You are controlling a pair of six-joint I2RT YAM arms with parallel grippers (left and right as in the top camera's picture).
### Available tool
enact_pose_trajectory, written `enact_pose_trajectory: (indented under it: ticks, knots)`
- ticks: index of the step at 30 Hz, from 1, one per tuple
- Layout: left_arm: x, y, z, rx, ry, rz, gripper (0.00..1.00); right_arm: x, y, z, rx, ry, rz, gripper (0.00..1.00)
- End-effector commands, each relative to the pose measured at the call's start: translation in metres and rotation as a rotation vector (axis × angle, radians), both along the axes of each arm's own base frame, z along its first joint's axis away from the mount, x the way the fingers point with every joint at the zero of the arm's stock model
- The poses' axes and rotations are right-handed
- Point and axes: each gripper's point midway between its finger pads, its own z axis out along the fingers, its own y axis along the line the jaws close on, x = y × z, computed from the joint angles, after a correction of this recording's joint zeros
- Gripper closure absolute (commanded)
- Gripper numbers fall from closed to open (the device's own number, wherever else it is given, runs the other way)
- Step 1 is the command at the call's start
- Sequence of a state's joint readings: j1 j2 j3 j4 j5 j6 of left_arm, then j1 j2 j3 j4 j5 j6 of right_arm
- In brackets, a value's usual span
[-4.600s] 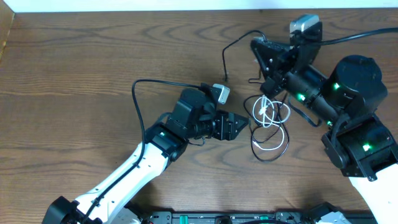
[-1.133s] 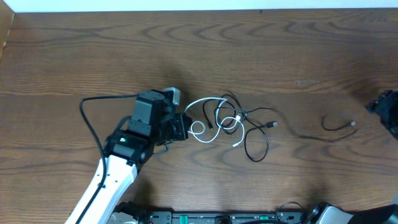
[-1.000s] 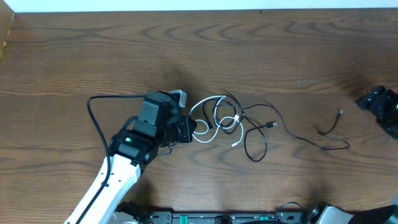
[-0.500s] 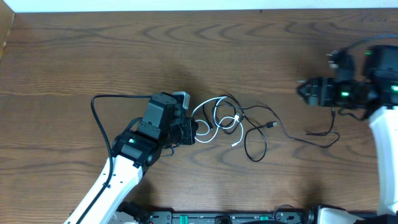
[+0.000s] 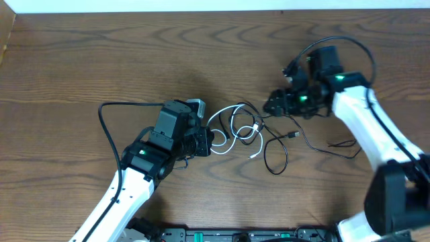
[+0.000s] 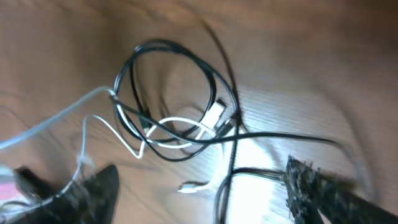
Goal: Untangle cables
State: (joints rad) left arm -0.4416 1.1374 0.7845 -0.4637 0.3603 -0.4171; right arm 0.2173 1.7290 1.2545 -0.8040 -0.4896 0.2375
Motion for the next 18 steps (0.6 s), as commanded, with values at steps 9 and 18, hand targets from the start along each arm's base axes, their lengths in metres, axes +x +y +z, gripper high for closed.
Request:
enact_pose_trajectory:
  ticks: [9,18]
  knots:
    - [0.000,0.001,0.000,0.014,-0.006,-0.006,0.93,0.010,0.035,-0.042,0.058,0.299,-0.446,0.19]
    - [0.000,0.001,0.000,0.014,-0.006,-0.006,0.93,0.014,0.023,-0.053,-0.004,0.322,-0.592,0.36]
